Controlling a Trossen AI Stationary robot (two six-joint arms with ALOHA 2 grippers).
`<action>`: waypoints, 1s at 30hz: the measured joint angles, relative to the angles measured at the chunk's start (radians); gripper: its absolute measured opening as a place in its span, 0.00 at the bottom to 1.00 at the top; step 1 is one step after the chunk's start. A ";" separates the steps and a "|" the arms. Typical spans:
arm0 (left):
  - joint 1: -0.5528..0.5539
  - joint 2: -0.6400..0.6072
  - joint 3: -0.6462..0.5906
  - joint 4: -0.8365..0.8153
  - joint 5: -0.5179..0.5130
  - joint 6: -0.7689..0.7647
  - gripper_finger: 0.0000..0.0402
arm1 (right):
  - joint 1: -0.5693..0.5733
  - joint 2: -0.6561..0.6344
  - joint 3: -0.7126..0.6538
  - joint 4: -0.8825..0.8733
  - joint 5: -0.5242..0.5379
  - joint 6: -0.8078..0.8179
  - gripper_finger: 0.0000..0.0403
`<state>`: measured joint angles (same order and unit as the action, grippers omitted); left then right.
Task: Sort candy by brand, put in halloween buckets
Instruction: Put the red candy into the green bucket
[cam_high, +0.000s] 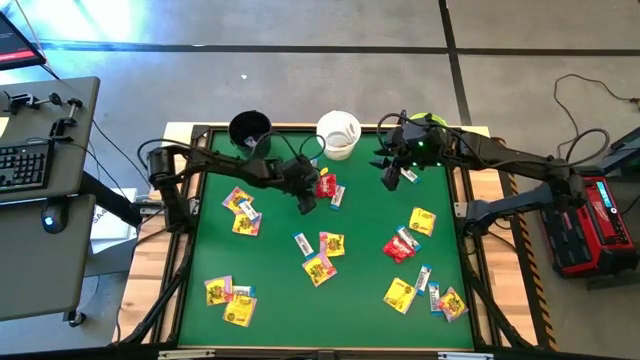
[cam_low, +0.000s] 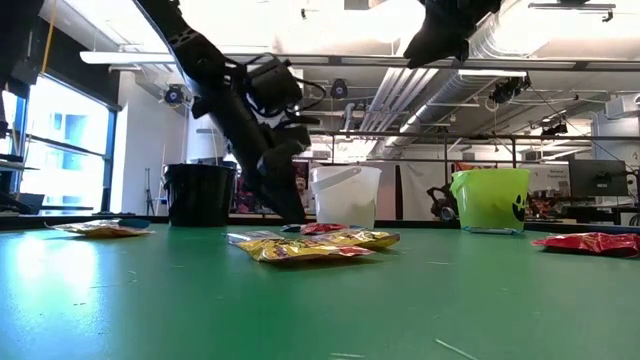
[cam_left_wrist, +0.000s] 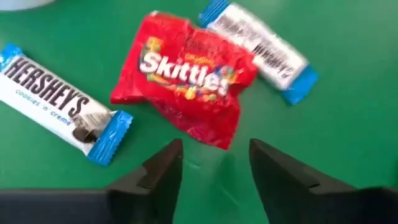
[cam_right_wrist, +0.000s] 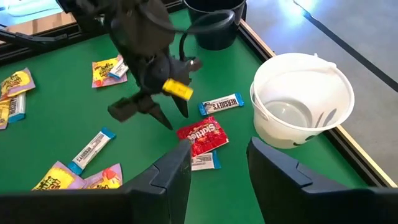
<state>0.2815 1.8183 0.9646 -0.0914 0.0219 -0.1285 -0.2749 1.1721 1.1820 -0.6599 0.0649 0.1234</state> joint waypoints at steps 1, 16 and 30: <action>-0.005 0.010 0.000 0.012 -0.018 -0.003 0.47 | 0.000 0.000 0.000 0.000 0.006 0.000 0.36; -0.020 0.043 0.001 0.091 -0.136 -0.053 0.53 | 0.000 0.000 0.000 0.005 0.039 0.007 0.36; -0.028 0.099 0.004 0.116 -0.110 -0.051 0.53 | 0.000 0.000 0.000 0.020 0.039 0.007 0.36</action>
<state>0.2538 1.9170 0.9687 0.0244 -0.0886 -0.1794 -0.2749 1.1721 1.1820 -0.6404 0.1035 0.1307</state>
